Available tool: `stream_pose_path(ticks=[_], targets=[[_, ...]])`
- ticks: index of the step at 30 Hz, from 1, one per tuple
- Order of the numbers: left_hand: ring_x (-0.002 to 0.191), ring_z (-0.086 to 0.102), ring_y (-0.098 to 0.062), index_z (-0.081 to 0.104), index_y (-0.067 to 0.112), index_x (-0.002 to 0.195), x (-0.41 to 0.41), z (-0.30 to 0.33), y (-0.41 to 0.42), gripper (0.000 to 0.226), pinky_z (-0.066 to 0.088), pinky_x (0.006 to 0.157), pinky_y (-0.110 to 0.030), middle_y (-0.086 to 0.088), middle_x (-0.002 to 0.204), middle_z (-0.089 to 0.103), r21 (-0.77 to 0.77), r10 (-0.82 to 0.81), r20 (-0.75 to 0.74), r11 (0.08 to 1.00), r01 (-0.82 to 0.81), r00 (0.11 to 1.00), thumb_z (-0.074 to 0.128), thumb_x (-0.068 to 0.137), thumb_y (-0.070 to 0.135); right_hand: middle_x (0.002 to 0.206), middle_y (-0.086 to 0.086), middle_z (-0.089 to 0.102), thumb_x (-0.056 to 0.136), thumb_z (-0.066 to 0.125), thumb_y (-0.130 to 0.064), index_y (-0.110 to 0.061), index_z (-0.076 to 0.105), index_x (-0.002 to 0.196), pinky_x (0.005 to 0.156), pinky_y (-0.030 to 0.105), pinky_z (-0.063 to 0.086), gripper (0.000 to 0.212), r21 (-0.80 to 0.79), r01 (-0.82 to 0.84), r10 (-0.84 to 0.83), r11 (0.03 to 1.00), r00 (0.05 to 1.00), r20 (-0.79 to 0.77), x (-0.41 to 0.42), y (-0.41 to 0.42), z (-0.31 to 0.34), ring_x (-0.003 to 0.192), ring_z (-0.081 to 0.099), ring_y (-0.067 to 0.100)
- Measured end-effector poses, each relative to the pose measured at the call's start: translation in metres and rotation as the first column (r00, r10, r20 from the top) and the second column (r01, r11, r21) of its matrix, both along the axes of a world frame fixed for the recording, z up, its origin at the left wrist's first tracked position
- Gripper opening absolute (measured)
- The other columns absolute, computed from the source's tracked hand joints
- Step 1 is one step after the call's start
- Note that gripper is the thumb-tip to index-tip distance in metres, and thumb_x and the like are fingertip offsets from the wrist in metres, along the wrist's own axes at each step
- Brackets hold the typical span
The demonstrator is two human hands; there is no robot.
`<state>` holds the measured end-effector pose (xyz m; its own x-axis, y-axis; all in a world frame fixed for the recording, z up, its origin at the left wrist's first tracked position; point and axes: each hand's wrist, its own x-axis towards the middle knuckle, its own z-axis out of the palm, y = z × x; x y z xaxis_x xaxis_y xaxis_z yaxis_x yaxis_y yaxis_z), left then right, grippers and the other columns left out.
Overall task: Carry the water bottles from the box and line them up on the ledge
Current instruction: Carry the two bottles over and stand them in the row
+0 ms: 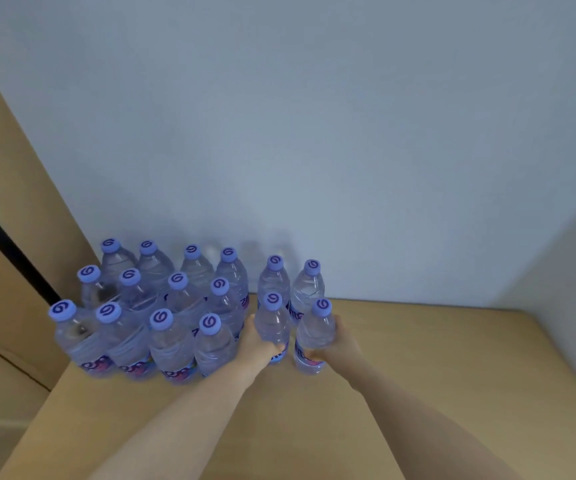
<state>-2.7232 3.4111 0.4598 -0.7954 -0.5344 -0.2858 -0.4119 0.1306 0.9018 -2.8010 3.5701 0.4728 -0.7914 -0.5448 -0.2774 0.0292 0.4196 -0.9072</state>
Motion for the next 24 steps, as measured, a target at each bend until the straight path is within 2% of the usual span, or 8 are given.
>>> stream_pose_path(ticks=[3,7,10,12,16,19,21,24], targets=[[0.080,0.059,-0.020,0.062,0.004,0.096,-0.003,-0.006,0.006,0.023,0.047,0.070,-0.029,-0.013,0.084,0.067,-0.028,0.098,0.015,0.995,-0.097,0.995,0.065,0.074,0.001,0.080,-0.004,0.056,0.082,0.062,-0.006,-0.004,0.057,0.094,0.064,0.019,0.041,0.014,0.011,-0.031,0.031,0.999,0.999,-0.015,-0.006,-0.004,-0.004,0.070,0.049,0.010],[0.074,0.059,-0.021,0.054,0.019,0.091,-0.008,-0.009,0.016,0.024,0.049,0.066,-0.031,0.000,0.074,0.060,-0.055,0.241,0.036,0.970,-0.239,0.970,0.063,0.070,0.013,0.093,0.013,0.061,0.087,0.061,-0.001,0.007,0.053,0.108,0.067,0.027,0.045,0.023,-0.038,-0.003,0.003,0.999,1.000,0.002,-0.007,-0.011,-0.007,0.078,0.054,0.017],[0.085,0.064,-0.020,0.056,0.021,0.107,-0.006,-0.013,0.020,0.043,0.056,0.077,-0.038,0.001,0.089,0.066,-0.053,0.253,0.003,0.966,-0.252,0.968,0.070,0.066,0.020,0.093,0.016,0.061,0.089,0.059,-0.001,0.009,0.053,0.108,0.068,0.025,0.044,0.022,-0.049,-0.010,0.009,0.999,1.000,-0.021,-0.006,-0.013,-0.006,0.080,0.054,0.019],[0.092,0.064,-0.015,0.056,0.025,0.114,-0.005,-0.014,0.022,0.054,0.053,0.085,-0.036,0.007,0.099,0.067,-0.050,0.255,-0.033,0.965,-0.256,0.967,0.079,0.066,0.024,0.090,0.023,0.061,0.089,0.056,0.001,0.012,0.054,0.105,0.065,0.029,0.044,0.019,-0.052,-0.031,0.030,0.998,0.999,-0.016,-0.007,-0.013,-0.007,0.077,0.053,0.022],[0.062,0.054,0.006,0.052,0.039,0.076,-0.009,-0.012,0.027,0.039,0.043,0.064,-0.021,0.018,0.067,0.060,-0.025,0.342,-0.082,0.938,-0.345,0.936,0.077,0.069,0.010,0.088,0.021,0.057,0.083,0.058,-0.001,0.003,0.053,0.100,0.081,0.046,0.051,0.018,-0.043,-0.053,0.053,0.998,0.999,-0.005,-0.007,-0.013,-0.007,0.084,0.061,0.032],[0.071,0.059,-0.005,0.057,0.034,0.085,-0.012,-0.011,0.027,0.035,0.046,0.066,-0.022,0.012,0.077,0.064,0.002,0.349,-0.096,0.937,-0.350,0.932,0.075,0.072,0.007,0.082,0.013,0.052,0.081,0.060,-0.003,-0.011,0.044,0.091,0.089,0.054,0.052,0.020,-0.061,-0.062,0.062,0.996,0.998,-0.005,-0.005,-0.014,-0.004,0.098,0.064,0.043],[0.080,0.063,-0.012,0.062,0.021,0.100,-0.013,-0.011,0.025,0.032,0.050,0.075,-0.029,0.003,0.088,0.068,0.016,0.336,-0.090,0.942,-0.336,0.937,0.074,0.074,0.008,0.089,0.014,0.059,0.080,0.064,-0.005,-0.006,0.049,0.096,0.088,0.052,0.052,0.022,-0.063,-0.030,0.031,0.998,0.999,0.014,-0.003,-0.015,-0.003,0.101,0.064,0.040],[0.081,0.061,-0.016,0.059,0.018,0.098,-0.015,-0.011,0.023,0.029,0.047,0.076,-0.030,0.005,0.086,0.065,0.009,0.350,-0.076,0.937,-0.350,0.934,0.074,0.075,0.008,0.104,0.016,0.067,0.080,0.065,-0.004,0.002,0.053,0.113,0.084,0.045,0.054,0.035,-0.058,0.038,-0.035,0.998,0.998,0.045,0.000,-0.017,-0.003,0.099,0.066,0.033]])
